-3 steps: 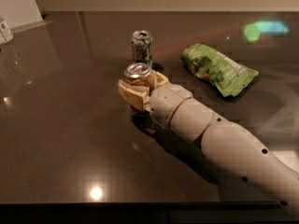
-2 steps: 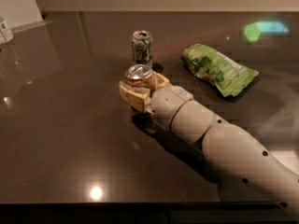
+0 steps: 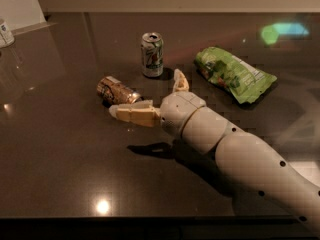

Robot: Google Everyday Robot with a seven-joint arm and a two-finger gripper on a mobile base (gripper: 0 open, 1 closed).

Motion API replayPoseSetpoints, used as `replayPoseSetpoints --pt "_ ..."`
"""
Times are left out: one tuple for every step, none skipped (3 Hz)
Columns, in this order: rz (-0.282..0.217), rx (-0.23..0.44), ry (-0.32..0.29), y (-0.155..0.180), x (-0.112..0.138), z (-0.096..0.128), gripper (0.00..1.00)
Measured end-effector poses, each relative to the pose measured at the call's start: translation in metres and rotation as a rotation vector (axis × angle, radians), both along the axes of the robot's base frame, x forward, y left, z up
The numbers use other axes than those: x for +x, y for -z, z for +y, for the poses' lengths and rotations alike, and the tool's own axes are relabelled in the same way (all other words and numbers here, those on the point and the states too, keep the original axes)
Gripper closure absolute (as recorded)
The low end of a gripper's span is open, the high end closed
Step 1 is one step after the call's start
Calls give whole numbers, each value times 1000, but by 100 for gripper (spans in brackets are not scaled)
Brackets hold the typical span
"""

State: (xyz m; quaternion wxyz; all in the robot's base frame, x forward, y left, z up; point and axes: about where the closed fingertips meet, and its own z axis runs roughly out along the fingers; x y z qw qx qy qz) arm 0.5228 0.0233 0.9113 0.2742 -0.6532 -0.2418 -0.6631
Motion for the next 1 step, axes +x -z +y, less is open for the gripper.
replayPoseSetpoints --pt "0 0 0 0 0 0 0"
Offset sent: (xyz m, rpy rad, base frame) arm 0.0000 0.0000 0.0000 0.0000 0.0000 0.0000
